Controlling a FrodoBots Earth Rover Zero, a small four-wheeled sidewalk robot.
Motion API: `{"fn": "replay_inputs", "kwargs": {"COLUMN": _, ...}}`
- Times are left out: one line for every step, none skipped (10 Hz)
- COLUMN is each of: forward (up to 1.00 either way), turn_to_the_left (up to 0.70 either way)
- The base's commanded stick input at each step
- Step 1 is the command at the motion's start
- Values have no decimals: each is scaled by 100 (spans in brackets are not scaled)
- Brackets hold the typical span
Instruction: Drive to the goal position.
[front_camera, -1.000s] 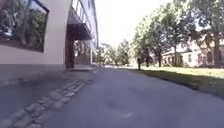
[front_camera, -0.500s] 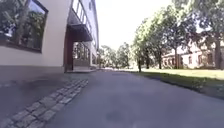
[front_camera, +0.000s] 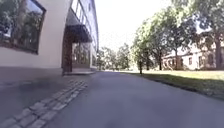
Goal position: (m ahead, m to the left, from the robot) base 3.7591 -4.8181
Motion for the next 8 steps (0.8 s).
{"fn": "replay_inputs", "kwargs": {"forward": 45, "turn_to_the_left": 0}}
{"fn": "replay_inputs", "kwargs": {"forward": 45, "turn_to_the_left": 0}}
{"fn": "replay_inputs", "kwargs": {"forward": 45, "turn_to_the_left": 0}}
{"fn": "replay_inputs", "kwargs": {"forward": 45, "turn_to_the_left": 0}}
{"fn": "replay_inputs", "kwargs": {"forward": 45, "turn_to_the_left": 0}}
{"fn": "replay_inputs", "kwargs": {"forward": 45, "turn_to_the_left": 0}}
{"fn": "replay_inputs", "kwargs": {"forward": 45, "turn_to_the_left": 0}}
{"fn": "replay_inputs", "kwargs": {"forward": 45, "turn_to_the_left": 0}}
